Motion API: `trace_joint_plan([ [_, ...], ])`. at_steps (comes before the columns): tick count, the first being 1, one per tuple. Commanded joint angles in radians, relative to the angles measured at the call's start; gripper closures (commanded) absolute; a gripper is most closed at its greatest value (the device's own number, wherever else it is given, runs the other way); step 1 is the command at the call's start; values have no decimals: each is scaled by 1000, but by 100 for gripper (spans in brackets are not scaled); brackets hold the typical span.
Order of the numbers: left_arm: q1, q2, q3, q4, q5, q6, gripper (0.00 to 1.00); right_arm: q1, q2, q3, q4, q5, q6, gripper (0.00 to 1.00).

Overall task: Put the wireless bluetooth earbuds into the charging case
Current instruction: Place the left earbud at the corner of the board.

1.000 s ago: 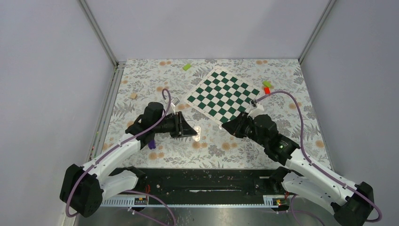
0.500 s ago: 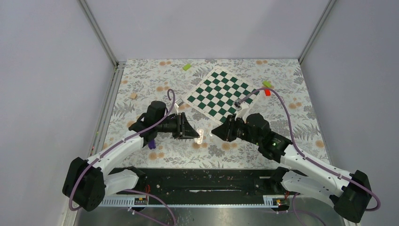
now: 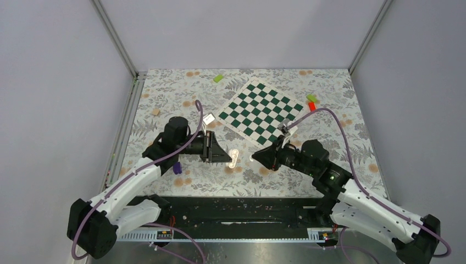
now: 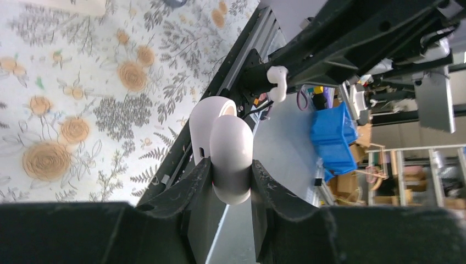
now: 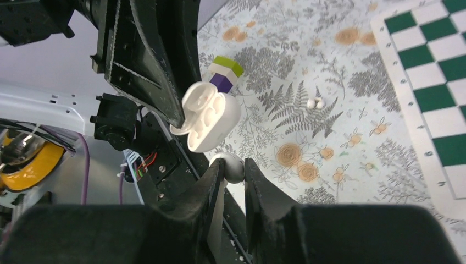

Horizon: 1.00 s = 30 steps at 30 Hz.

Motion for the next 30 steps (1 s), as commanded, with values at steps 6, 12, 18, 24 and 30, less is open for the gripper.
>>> trace_joint_plan([
  [6,-9,5,100,-26,57,125,88,9,-99,-11,-12,-46,-143,99],
  [12,-9,171,88,77,117,-127,94,10,-70,-7,45,-66,-125,99],
  [18,-9,243,-21,421,202,-436,94,12,-29,-33,123,-97,-141,100],
  [24,-10,246,-7,385,210,-445,94,13,-30,-56,198,-132,-170,100],
  [30,-10,264,3,383,241,-471,92,18,-6,-44,217,-163,-182,99],
])
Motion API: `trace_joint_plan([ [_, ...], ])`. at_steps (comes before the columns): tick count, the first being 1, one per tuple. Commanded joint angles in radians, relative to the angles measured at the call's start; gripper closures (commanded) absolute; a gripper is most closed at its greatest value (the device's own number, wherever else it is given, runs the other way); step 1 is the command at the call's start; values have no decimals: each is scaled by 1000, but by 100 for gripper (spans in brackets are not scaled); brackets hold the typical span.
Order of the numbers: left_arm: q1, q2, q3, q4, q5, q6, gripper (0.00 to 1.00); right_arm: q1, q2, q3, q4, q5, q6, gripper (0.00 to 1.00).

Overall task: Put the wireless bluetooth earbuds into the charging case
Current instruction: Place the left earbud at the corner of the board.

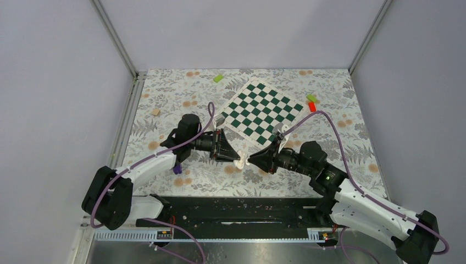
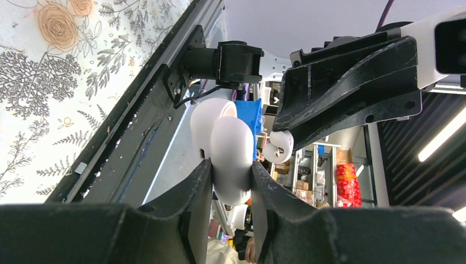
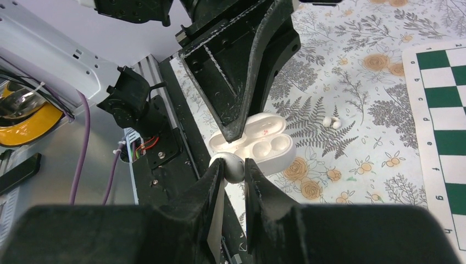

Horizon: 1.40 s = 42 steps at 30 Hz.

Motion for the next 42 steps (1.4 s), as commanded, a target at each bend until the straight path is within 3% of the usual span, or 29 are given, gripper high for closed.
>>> trace_joint_plan([
  [1,-4,5,28,64,65,-36,92,14,7,21,78,-40,-26,99],
  [24,-10,17,8,83,62,-77,92,95,78,47,108,7,-37,100],
  [28,-7,28,9,77,51,-56,92,95,0,35,-3,94,-76,100],
  [31,7,37,32,-27,-7,17,94,96,-73,3,-146,259,-71,100],
  [34,16,22,73,-165,-107,127,91,94,-97,-29,-322,502,39,100],
  [37,16,3,127,-348,-204,232,89,92,-51,-47,-395,552,155,100],
  [42,16,-36,149,-415,-294,278,90,83,140,-63,-301,538,306,100],
])
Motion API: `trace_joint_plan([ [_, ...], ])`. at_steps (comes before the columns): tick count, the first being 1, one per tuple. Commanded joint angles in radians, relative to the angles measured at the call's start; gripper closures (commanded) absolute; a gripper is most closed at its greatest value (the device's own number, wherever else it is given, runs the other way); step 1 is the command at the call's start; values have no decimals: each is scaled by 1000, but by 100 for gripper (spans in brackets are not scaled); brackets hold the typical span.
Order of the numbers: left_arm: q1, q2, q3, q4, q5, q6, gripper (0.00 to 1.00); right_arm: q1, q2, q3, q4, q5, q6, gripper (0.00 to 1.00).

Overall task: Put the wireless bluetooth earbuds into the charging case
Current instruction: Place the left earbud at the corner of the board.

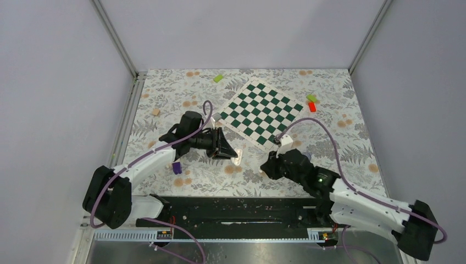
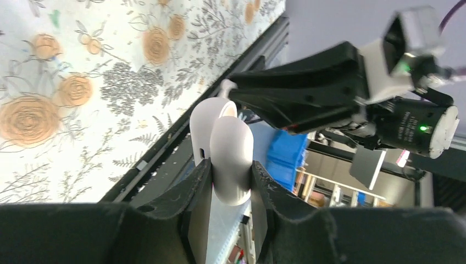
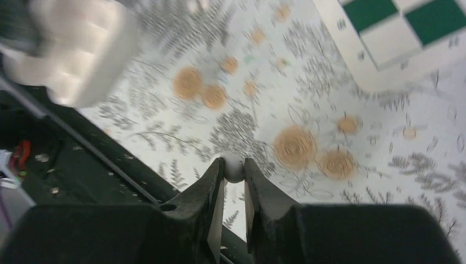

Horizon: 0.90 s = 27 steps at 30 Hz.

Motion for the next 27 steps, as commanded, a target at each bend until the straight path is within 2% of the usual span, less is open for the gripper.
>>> trace_joint_plan([
  [1,4,-65,46,-93,-119,90,90,-35,182,27,-23,76,208,100],
  [4,4,-88,28,-79,-170,72,90,-80,323,74,-2,-3,236,100],
  [7,5,-110,5,-52,-199,48,90,-95,402,75,86,-27,254,100],
  [9,5,-117,2,-53,-207,46,90,-105,448,96,80,-47,257,100],
  [12,4,-122,-2,-51,-210,48,90,-106,489,106,54,-55,269,100],
  [18,4,-118,-4,-43,-205,47,90,-106,500,100,14,-21,289,91],
  [21,2,-112,-3,-43,-199,47,90,-106,489,98,3,-7,295,81],
  [25,3,-109,1,-41,-195,46,90,-106,481,106,-16,-1,295,57],
  [27,3,-108,0,-40,-196,46,90,-106,472,115,-30,7,293,56],
])
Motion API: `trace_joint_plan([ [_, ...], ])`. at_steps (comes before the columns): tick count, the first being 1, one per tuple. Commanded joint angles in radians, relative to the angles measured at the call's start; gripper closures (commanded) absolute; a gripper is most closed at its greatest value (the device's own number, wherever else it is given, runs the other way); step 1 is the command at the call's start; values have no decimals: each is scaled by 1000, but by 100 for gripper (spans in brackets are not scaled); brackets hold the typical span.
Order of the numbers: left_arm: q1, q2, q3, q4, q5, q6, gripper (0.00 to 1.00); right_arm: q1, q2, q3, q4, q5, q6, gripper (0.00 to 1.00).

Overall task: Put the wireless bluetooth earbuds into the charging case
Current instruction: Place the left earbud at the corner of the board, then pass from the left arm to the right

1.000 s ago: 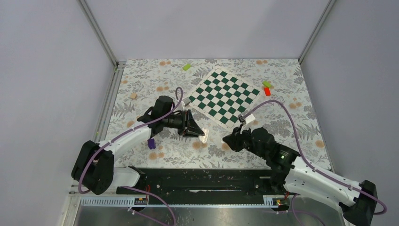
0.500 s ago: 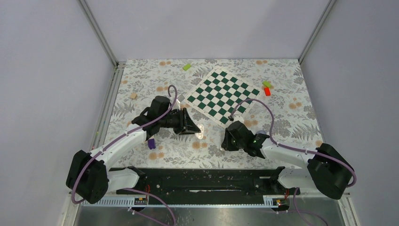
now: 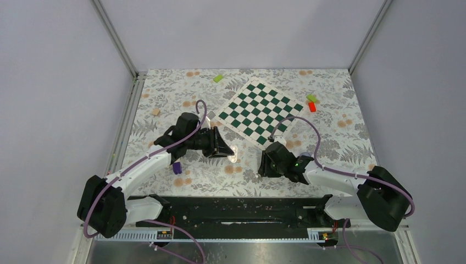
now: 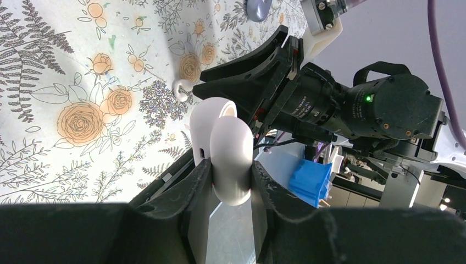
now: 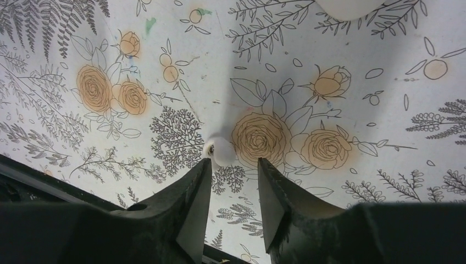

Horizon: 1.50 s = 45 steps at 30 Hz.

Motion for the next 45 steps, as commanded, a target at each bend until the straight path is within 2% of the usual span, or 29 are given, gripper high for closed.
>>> trace_joint_plan([
  [1,2,-15,6,47,-5,-2,90,-7,-28,51,-35,44,7,56],
  [6,2,-8,9,48,-3,5,90,-10,-87,77,-87,73,-1,55],
  [12,2,-6,13,51,28,33,90,-14,-237,93,-123,84,4,50],
  [15,0,-6,12,66,68,41,90,-18,-350,57,-24,16,6,41],
  [18,0,-15,11,86,90,35,90,-32,-440,-28,200,-125,36,29],
  [20,0,-20,9,98,98,27,90,-42,-457,-53,266,-174,74,25],
  [27,1,-22,6,154,134,-13,91,-60,-388,-73,401,-263,181,25],
  [40,0,-37,-1,187,171,-38,91,-103,-417,-142,478,-309,272,26],
  [45,0,-53,-7,195,168,-55,90,-113,-393,-192,610,-341,325,26],
])
